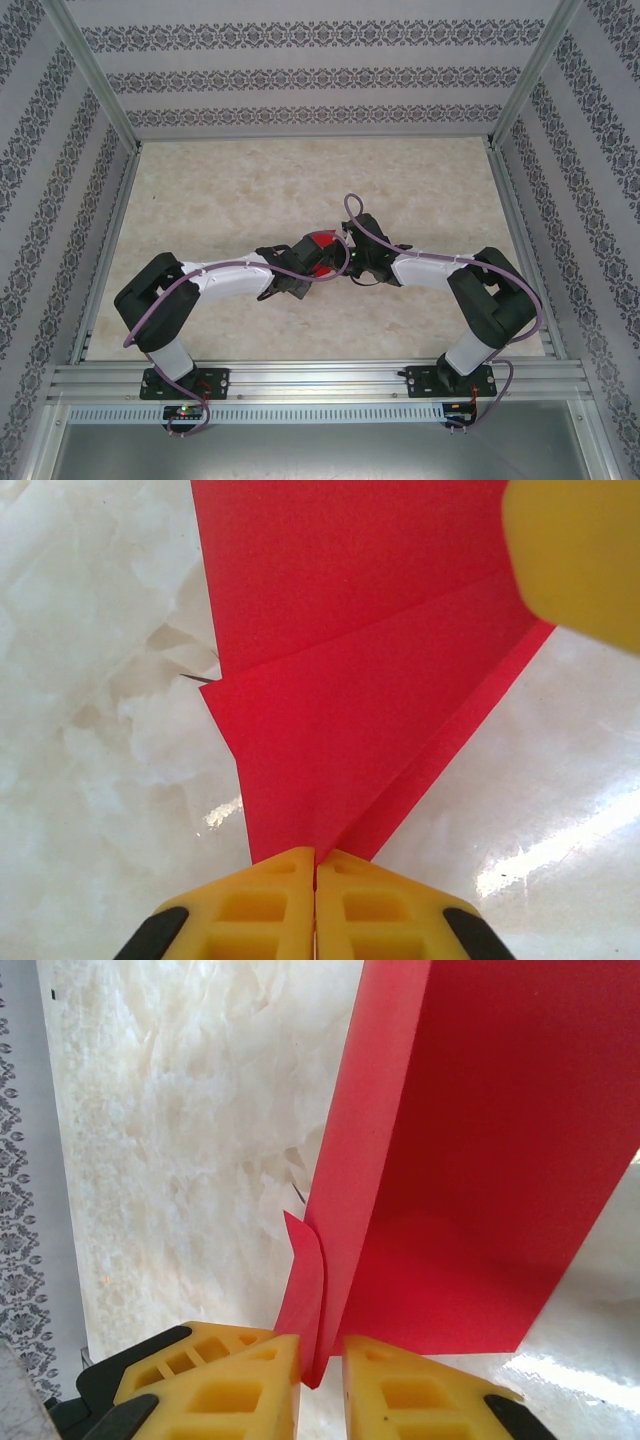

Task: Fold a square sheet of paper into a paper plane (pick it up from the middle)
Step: Fourth fold the wing at the center of the table.

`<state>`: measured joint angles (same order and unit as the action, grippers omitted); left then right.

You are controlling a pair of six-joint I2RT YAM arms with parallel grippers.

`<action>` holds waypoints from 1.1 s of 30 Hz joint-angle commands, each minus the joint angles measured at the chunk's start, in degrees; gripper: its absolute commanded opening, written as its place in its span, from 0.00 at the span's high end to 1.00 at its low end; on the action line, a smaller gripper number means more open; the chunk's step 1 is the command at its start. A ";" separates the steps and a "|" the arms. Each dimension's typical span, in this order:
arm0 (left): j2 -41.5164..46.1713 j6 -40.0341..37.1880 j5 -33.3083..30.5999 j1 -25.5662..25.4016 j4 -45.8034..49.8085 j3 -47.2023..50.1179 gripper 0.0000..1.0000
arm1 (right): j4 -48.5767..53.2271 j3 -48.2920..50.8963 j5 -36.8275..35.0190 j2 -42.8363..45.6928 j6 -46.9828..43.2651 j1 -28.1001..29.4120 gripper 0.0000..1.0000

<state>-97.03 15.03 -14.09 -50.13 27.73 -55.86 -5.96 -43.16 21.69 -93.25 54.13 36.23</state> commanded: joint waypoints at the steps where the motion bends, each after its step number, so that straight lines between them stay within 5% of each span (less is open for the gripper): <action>1: 0.19 0.40 0.18 -0.85 -2.14 0.94 0.94 | 1.19 -0.85 -0.78 1.74 -0.79 -0.59 0.78; 11: 5.03 4.16 17.27 4.39 -8.47 5.62 0.97 | 6.00 7.16 -6.20 15.63 -2.42 -3.11 0.60; 24: 8.75 12.01 40.14 14.66 -20.36 15.23 0.96 | 6.57 9.71 -5.26 19.83 -2.56 -1.41 0.67; 33: 9.11 16.36 48.63 20.45 -25.84 19.03 0.96 | 6.07 3.49 -4.08 13.31 -3.70 2.21 0.71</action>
<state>-89.01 28.47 29.26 -31.44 6.79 -37.78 0.89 -36.56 17.10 -77.91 52.18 37.43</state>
